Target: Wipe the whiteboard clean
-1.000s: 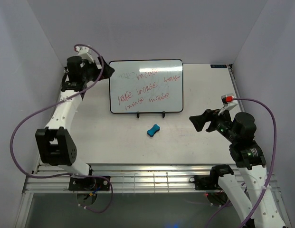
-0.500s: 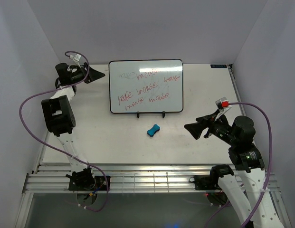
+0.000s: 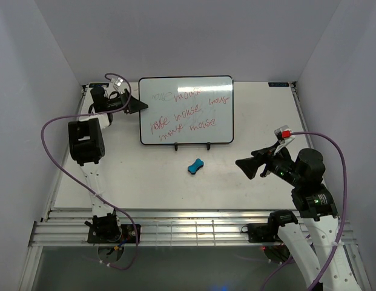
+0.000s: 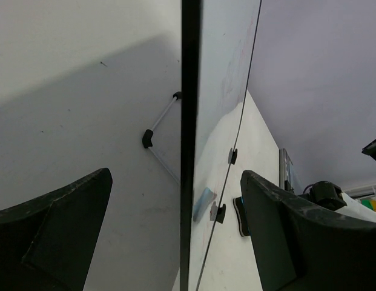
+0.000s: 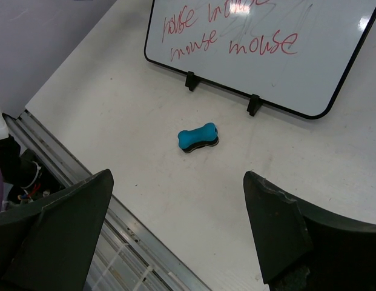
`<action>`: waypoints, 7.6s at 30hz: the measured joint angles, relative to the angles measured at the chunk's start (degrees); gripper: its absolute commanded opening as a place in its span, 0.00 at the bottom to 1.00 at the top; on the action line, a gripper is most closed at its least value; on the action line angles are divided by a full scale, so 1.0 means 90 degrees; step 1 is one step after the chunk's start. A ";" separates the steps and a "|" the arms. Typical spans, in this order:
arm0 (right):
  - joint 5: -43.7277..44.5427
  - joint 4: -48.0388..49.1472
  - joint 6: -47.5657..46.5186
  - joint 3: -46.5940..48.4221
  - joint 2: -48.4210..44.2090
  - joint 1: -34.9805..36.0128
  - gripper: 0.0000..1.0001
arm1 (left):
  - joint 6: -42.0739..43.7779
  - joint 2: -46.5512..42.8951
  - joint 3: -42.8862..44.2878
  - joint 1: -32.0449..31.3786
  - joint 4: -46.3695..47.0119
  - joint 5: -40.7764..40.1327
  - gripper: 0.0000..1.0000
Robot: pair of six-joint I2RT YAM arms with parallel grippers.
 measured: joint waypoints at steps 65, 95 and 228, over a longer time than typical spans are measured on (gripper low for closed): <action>0.0121 0.0015 -0.0056 -0.0187 0.0155 0.0000 0.99 | -0.4095 0.0474 0.0937 -0.0634 0.4452 0.0165 0.00; 0.0865 -0.0039 0.0279 -0.0148 0.0801 0.0000 0.90 | -0.3028 -0.3393 -0.0901 -0.1207 0.2261 -0.1545 0.00; 0.4942 0.1020 0.1156 0.0452 0.3470 0.4915 0.08 | -0.1899 -0.9712 -0.6020 -0.2480 -0.4830 -0.6450 0.00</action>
